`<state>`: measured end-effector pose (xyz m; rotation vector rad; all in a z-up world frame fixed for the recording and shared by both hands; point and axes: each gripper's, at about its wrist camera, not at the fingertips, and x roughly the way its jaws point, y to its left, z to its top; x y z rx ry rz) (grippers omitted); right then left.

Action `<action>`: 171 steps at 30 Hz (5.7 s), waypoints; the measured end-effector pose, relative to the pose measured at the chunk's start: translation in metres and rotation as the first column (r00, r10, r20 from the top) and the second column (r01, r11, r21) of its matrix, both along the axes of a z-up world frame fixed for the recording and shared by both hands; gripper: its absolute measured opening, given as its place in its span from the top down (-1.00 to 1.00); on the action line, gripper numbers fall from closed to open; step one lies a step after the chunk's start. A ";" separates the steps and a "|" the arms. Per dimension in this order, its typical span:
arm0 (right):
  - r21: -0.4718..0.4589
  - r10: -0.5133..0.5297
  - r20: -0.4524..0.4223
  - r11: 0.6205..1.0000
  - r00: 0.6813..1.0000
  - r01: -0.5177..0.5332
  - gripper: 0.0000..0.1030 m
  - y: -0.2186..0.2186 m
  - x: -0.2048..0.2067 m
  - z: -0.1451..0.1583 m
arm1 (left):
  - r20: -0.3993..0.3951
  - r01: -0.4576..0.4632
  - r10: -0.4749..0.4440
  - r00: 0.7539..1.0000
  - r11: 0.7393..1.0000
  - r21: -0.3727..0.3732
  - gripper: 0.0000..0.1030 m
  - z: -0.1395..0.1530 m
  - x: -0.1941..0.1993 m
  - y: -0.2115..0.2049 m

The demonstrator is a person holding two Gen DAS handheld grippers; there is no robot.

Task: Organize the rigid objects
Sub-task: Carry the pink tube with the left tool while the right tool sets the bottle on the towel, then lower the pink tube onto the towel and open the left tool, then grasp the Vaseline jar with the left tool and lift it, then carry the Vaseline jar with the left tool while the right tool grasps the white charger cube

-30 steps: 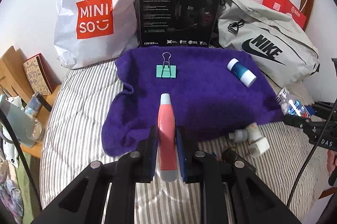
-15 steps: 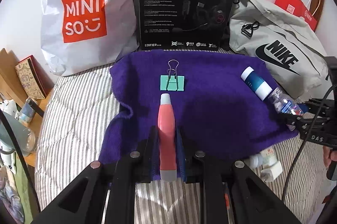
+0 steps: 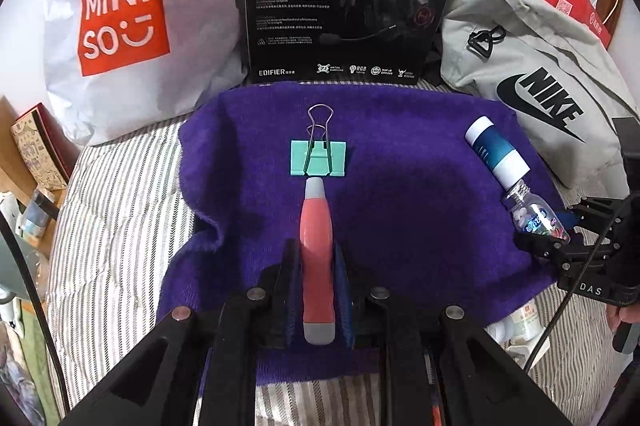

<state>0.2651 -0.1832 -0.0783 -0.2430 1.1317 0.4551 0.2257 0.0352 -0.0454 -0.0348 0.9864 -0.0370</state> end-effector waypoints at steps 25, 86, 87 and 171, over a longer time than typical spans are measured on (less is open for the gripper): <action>0.007 0.018 0.046 1.000 0.999 -0.018 -0.21 -0.002 -0.005 0.017 | -0.045 -0.007 0.008 0.999 1.000 0.027 0.67 -0.025 0.033 0.005; 0.223 -0.295 0.081 0.936 0.952 0.271 -0.41 -0.078 -0.185 0.064 | -0.048 -0.047 0.049 0.998 0.998 0.046 0.01 -0.033 -0.111 -0.044; 0.223 -0.292 0.080 0.937 0.953 0.269 -0.41 -0.077 -0.185 0.063 | -0.049 -0.049 0.051 0.997 0.998 0.041 0.01 -0.033 -0.113 -0.042; 0.053 -0.280 0.101 0.960 0.955 0.276 0.12 0.005 -0.139 -0.003 | 0.011 -0.063 0.063 0.998 0.997 0.044 0.25 -0.031 -0.133 -0.004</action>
